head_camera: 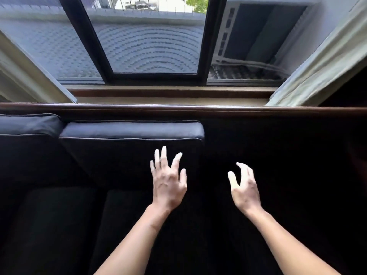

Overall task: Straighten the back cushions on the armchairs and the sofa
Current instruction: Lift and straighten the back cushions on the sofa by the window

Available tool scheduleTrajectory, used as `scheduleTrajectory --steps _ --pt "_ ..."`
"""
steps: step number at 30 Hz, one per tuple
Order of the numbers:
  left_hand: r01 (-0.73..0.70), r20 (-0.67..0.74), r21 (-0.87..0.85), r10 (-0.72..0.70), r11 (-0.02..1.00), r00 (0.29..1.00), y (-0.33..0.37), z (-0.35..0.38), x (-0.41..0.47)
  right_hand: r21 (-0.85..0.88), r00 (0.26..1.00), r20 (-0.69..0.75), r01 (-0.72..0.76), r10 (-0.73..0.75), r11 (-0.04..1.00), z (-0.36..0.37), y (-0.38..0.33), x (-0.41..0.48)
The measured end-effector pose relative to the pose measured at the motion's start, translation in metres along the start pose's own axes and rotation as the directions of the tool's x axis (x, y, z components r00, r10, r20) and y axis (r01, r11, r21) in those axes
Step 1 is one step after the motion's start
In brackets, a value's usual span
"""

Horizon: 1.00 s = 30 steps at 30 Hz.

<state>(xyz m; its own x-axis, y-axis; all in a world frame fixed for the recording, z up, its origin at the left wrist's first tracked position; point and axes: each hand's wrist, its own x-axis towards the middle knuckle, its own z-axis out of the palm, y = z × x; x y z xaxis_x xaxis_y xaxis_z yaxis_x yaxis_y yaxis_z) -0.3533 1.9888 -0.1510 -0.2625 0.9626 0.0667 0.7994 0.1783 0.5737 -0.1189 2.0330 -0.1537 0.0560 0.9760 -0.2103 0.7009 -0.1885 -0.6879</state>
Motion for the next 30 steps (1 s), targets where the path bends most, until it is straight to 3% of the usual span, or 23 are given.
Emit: scheduleTrajectory --steps 2,4,6,9,11,13,19,24,28,30 --pt "0.082 0.076 -0.090 -0.075 0.993 0.994 0.040 0.040 -0.034 -0.072 0.997 0.032 -0.062 0.065 0.995 -0.032 0.053 -0.007" --pt "0.297 0.239 -0.217 -0.245 0.930 0.940 0.078 0.080 -0.065 -0.150 0.990 0.062 -0.119 0.130 0.981 -0.066 0.107 -0.009" --pt "0.506 0.388 -0.283 -0.385 0.815 0.837 0.105 0.125 -0.091 -0.244 0.979 0.084 -0.163 0.188 0.956 -0.096 0.161 -0.006" --pt "0.728 0.540 -0.220 -0.541 0.649 0.645 0.125 0.195 -0.119 -0.380 0.956 0.117 -0.205 0.267 0.902 -0.127 0.235 0.005" --pt "0.832 0.587 -0.196 -0.618 0.519 0.524 0.128 0.233 -0.132 -0.477 0.940 0.141 -0.209 0.309 0.854 -0.138 0.275 0.013" --pt "0.880 0.607 -0.202 -0.651 0.429 0.456 0.126 0.262 -0.141 -0.538 0.927 0.152 -0.213 0.342 0.815 -0.140 0.310 0.021" --pt "0.923 0.604 -0.308 -0.702 0.231 0.377 0.116 0.307 -0.146 -0.528 0.897 0.073 -0.336 0.436 0.780 -0.117 0.378 0.035" --pt "0.894 0.611 -0.432 -0.692 0.115 0.384 0.086 0.332 -0.149 -0.515 0.935 -0.111 -0.343 0.336 0.786 -0.098 0.403 0.046" --pt "0.877 0.610 -0.478 -0.699 0.052 0.373 0.073 0.345 -0.151 -0.369 0.880 -0.261 -0.471 0.397 0.801 -0.093 0.408 0.056" --pt "0.859 0.600 -0.508 -0.691 0.060 0.404 0.077 0.344 -0.154 -0.354 0.863 -0.272 -0.502 0.427 0.789 -0.095 0.406 0.058"
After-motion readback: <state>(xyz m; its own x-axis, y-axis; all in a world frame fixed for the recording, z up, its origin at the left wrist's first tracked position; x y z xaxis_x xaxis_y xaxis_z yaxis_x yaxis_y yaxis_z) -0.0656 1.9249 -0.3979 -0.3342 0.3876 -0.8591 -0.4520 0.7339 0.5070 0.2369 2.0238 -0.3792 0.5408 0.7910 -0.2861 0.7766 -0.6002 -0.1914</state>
